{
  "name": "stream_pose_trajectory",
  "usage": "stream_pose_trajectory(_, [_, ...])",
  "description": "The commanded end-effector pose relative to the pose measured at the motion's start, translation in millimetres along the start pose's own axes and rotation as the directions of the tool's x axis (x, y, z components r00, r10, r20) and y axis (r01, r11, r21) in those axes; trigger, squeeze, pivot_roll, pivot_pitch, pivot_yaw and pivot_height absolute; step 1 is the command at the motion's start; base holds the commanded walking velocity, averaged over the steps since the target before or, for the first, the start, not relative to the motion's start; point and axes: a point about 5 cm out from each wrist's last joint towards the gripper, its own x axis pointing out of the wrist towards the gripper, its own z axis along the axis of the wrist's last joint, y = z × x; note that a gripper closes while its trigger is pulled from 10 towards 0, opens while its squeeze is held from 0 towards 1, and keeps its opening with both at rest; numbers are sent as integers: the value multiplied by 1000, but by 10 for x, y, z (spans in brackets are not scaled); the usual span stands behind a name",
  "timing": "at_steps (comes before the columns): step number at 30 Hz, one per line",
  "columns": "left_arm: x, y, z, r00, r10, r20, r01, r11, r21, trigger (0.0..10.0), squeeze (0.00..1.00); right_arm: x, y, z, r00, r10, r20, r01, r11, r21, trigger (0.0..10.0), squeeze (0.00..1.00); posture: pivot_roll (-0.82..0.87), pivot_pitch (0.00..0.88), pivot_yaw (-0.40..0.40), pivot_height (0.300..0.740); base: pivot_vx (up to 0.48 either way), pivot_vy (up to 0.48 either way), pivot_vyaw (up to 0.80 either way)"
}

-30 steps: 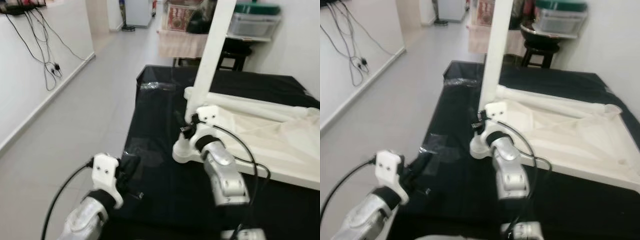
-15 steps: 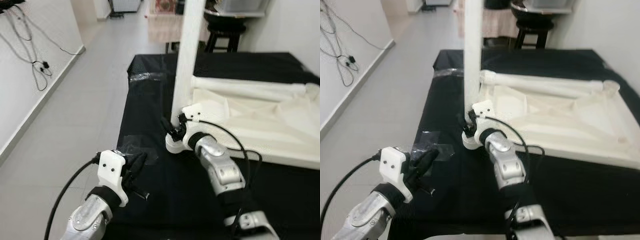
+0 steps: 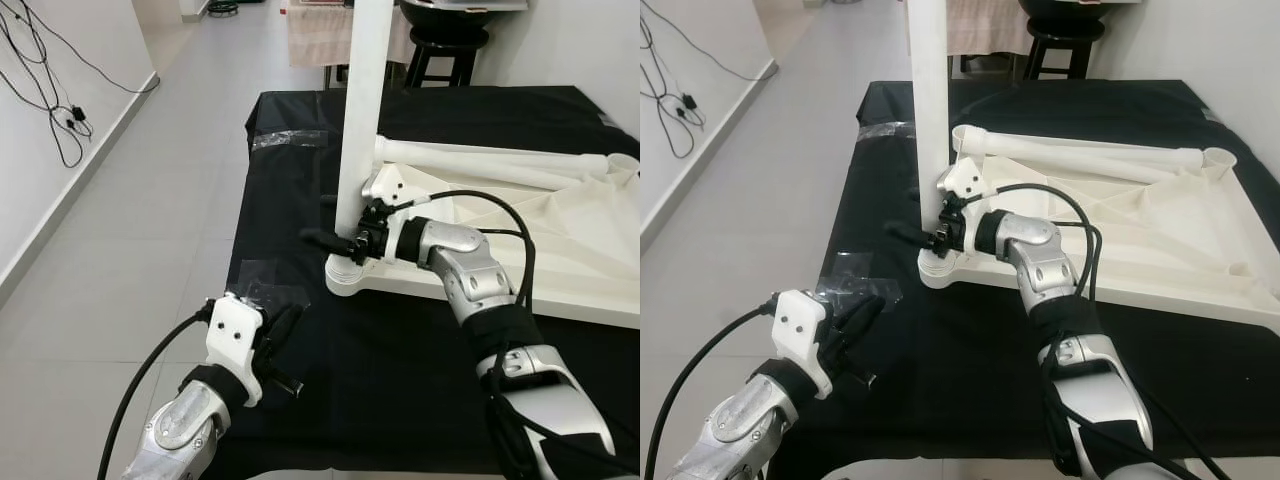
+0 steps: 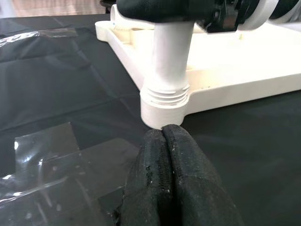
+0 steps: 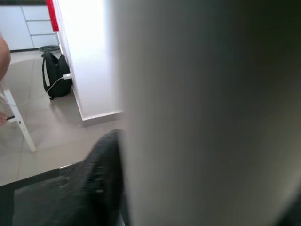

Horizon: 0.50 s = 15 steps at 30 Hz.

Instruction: Building children table

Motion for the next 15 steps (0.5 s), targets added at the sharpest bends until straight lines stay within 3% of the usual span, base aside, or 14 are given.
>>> stream_pose_trajectory(1, [17,10,-31,1000,13,-4,-13,1000,1,10000,0,52,35,12,999,48,17,-48,999,10,0,0,48,130,-21,740,0,0,0])
stream_pose_trajectory(3, [56,-2,-36,1000,6,8,-6,999,-54,10000,0,31,2,21,997,67,27,-67,998,16,0,0,41,133,-16,740,0,0,0])
stream_pose_trajectory(10, [81,-8,-33,1000,-16,14,17,998,-54,10000,0,-8,-52,-1,999,25,29,-25,1000,15,0,0,36,134,-6,740,0,0,0])
stream_pose_trajectory(12, [71,24,-37,1000,11,16,-10,999,-44,10000,0,-66,-128,-90,984,-180,-4,180,983,32,0,0,23,141,-11,740,0,0,0])
stream_pose_trajectory(13, [68,40,-38,1000,25,19,-24,999,-41,10000,0,-97,-133,-179,945,-326,-31,327,944,48,0,0,19,142,-12,740,0,0,0])
stream_pose_trajectory(14, [68,40,-38,1000,25,19,-24,999,-41,10000,0,-97,-133,-179,945,-326,-31,327,944,48,0,0,19,142,-12,740,0,0,0])
stream_pose_trajectory(15, [67,54,-38,999,34,21,-33,999,-40,10000,0,-128,-131,-253,889,-455,-57,458,888,52,0,0,13,143,-12,740,0,0,0])
